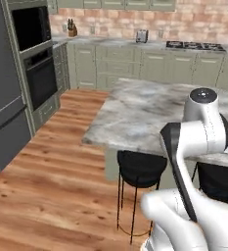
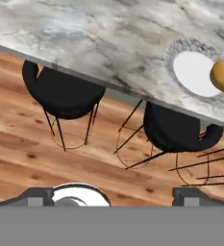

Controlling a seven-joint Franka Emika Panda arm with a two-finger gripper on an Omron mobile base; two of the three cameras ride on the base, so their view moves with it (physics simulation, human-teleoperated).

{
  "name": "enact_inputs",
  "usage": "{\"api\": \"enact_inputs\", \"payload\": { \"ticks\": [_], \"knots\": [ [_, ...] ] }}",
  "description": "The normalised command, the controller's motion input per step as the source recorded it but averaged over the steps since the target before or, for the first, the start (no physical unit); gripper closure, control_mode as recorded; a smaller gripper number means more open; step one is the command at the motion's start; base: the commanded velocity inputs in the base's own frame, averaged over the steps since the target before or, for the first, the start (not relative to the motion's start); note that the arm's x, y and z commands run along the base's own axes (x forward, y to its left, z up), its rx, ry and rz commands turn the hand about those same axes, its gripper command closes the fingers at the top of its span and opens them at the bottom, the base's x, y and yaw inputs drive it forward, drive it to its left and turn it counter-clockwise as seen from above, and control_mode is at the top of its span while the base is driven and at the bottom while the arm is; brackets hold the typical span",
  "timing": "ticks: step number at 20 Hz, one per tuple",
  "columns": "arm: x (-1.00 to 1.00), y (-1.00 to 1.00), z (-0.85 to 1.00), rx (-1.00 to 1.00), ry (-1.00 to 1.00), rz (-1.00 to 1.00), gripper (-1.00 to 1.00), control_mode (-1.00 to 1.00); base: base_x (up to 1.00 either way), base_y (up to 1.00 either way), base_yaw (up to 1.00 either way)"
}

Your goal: Move the hot dog bun to the plate on the dining table and place the condiment next to that plate. Then navigate to the fridge and take the sausage and place it on the plate as well.

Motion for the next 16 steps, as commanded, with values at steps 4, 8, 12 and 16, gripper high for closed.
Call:
{"api": "enact_inputs", "payload": {
  "ticks": [4, 8, 12, 16],
  "knots": [
    [0.00, 0.00, 0.00, 0.00, 0.00, 0.00, -1.00, 1.00, 0.12, 1.00, 0.63],
    [0.00, 0.00, 0.00, 0.00, 0.00, 0.00, -1.00, 1.00, 0.59, 0.95, 0.52],
    [0.00, 0.00, 0.00, 0.00, 0.00, 0.00, -1.00, 1.00, 0.94, 0.64, 0.49],
    [0.00, 0.00, 0.00, 0.00, 0.00, 0.00, -1.00, 1.00, 1.00, 0.40, 0.47]
  ]
}}
